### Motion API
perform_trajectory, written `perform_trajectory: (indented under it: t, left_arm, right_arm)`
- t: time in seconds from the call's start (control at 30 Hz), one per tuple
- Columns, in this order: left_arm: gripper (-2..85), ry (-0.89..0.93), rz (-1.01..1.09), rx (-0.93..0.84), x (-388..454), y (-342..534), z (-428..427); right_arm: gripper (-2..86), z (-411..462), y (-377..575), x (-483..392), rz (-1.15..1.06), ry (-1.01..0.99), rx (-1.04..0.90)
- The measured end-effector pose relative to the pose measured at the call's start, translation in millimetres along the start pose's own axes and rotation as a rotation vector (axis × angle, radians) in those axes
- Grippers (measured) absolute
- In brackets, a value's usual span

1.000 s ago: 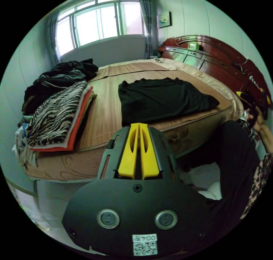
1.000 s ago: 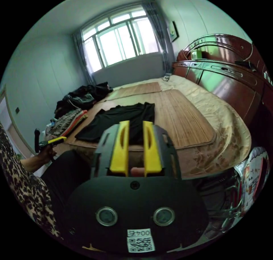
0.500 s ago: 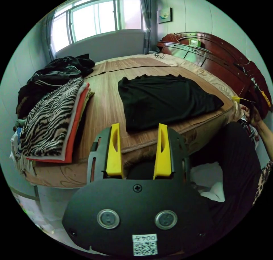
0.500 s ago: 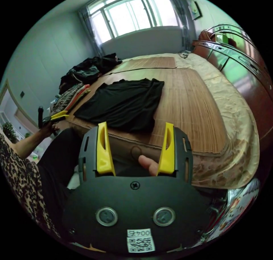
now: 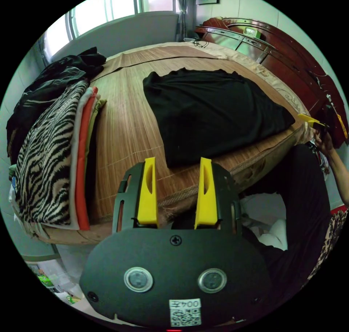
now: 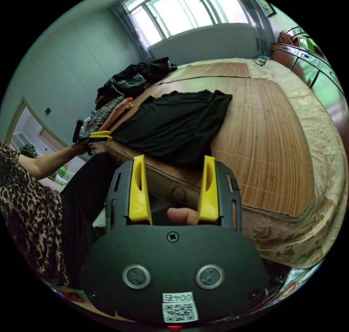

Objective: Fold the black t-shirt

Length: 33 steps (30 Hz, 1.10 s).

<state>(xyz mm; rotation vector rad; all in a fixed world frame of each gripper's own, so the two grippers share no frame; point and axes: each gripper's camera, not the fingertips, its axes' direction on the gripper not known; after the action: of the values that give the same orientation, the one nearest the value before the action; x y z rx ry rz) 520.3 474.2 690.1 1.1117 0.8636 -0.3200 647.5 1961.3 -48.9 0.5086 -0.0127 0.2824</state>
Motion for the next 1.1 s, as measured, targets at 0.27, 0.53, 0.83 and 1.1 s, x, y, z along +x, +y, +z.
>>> perform_trajectory:
  t: [0.27, 0.53, 0.83, 1.1]
  left_arm:
    - [4.4, 0.040, -0.038, -0.024, -3.3, -13.3, 15.3]
    - [4.1, 0.037, -0.045, -0.023, -8.5, 2.7, 17.6]
    - [13.3, -0.015, -0.093, 0.107, -15.2, 4.9, -14.3]
    - [13.1, 0.000, 0.156, 0.075, 66.0, -72.2, 39.4]
  right_arm:
    - [9.8, 33.6, -15.2, 15.2, -0.031, 0.105, -0.095]
    - [3.5, 38.9, 8.5, 14.6, -0.055, 0.127, -0.179]
    - [28.0, -11.1, -11.8, -30.2, -0.030, 0.165, 0.061]
    - [23.4, 91.0, -70.4, -68.7, -0.147, 0.213, -0.175]
